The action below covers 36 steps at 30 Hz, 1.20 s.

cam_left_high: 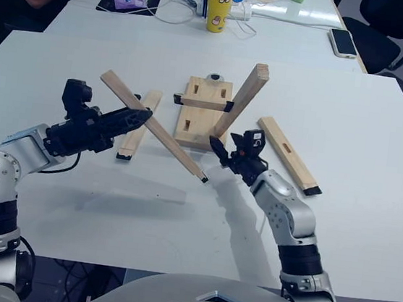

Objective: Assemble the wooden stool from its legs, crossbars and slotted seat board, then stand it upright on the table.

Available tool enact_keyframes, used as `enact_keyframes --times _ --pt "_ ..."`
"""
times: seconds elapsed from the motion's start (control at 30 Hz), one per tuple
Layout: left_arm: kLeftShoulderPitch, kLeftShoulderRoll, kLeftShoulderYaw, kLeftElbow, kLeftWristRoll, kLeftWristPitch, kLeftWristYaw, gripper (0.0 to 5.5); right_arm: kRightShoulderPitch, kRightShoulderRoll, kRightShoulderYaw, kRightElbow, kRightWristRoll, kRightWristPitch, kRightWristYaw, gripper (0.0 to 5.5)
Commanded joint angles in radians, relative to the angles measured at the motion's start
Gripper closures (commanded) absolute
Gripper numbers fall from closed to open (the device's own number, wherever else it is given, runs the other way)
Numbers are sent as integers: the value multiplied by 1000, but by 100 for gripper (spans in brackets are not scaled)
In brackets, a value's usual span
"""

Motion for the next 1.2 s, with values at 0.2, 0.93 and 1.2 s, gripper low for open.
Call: enact_keyframes --times 0.2,0.93,1.2 --pt "-20 -9 -18 22 49 -5 -43 346 -85 56 17 179 -114 -96 0 174" --pt "15 -56 -4 -57 29 31 19 346 -72 161 -82 20 -107 71 -129 433" --pt "73 -56 46 -161 -8 21 66 346 -22 29 -93 -184 -120 246 -102 443"
